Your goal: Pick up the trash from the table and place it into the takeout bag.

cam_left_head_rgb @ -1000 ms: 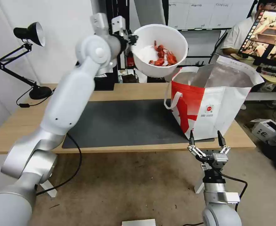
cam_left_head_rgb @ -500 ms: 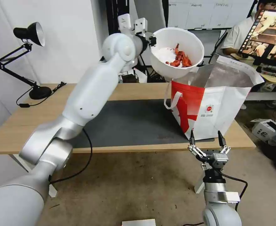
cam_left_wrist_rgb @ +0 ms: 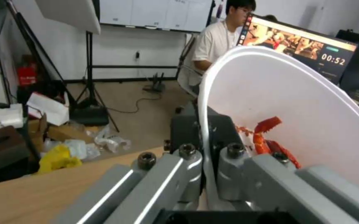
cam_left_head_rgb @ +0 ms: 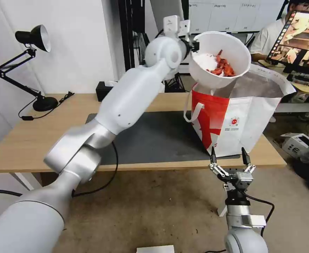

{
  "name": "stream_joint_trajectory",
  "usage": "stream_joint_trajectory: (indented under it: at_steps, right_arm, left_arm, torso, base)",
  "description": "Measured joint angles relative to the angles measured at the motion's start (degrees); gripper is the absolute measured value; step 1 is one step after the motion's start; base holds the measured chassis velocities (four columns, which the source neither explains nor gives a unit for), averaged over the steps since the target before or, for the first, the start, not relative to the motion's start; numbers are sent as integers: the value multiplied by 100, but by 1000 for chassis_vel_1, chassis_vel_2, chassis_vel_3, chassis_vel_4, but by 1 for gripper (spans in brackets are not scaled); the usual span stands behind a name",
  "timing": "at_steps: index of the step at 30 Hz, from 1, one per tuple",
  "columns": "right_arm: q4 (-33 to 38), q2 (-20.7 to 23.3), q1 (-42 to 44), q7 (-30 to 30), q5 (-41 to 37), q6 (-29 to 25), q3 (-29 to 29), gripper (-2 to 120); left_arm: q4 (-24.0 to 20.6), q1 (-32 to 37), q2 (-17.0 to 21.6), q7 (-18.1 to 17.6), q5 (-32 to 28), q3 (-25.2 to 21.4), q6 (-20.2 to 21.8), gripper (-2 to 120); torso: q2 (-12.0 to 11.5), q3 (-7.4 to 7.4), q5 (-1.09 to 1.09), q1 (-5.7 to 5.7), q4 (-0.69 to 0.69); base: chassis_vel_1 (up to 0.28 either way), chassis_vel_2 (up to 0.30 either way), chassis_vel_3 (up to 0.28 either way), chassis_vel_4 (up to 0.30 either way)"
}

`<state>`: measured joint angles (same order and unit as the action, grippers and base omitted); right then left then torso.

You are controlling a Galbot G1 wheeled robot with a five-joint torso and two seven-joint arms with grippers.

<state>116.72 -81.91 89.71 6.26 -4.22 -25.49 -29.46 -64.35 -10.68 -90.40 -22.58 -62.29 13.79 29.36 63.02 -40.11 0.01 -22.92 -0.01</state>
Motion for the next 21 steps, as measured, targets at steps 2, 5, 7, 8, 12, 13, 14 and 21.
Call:
stream_joint_trajectory:
  at_steps: [2, 5, 7, 8, 12, 13, 14, 21]
  right_arm:
    - [-1, 0, -4, 0, -7, 0, -2, 100]
    - [-4, 0, -10, 0, -13, -1, -3, 100]
    - [-8, 0, -18, 0, -24, -1, -3, 100]
    - [-8, 0, -18, 0, -24, -1, -3, 100]
    - [-20, 0, -35, -2, -105, -2, -15, 100]
    - [-30, 1, -39, -3, -118, -2, -22, 100]
    - [-30, 1, -39, -3, -118, -2, -22, 100]
    - [-45, -1, -54, -5, -129, -2, -26, 100]
  left_arm:
    - [30, 9, -31, 12, 34, 13, -48, 0]
    - [76, 41, -70, 48, 106, 43, -154, 0]
    - [102, 73, -95, 93, 175, 67, -251, 0]
    - [102, 73, -95, 93, 175, 67, -251, 0]
    - [62, 158, -94, 137, 218, 141, -399, 0]
    - [26, 209, -91, 145, 229, 163, -447, 0]
    - [26, 209, -91, 145, 229, 163, -447, 0]
    - [-155, 439, -63, 144, 287, 238, -544, 0]
  torso:
    - [0, 0, 0, 0, 0]
    - [0, 0, -1, 0, 1]
    - [0, 0, -1, 0, 1]
    - [0, 0, -1, 0, 1]
    - [0, 0, -1, 0, 1]
    - [0, 0, -1, 0, 1]
    - [0, 0, -1, 0, 1]
    - [0, 0, -1, 0, 1]
  base:
    - [0, 0, 0, 0]
    - [0, 0, 0, 0]
    - [0, 0, 0, 0]
    - [0, 0, 0, 0]
    - [0, 0, 0, 0]
    - [0, 0, 0, 0]
    - [0, 0, 0, 0]
    - [0, 0, 0, 0]
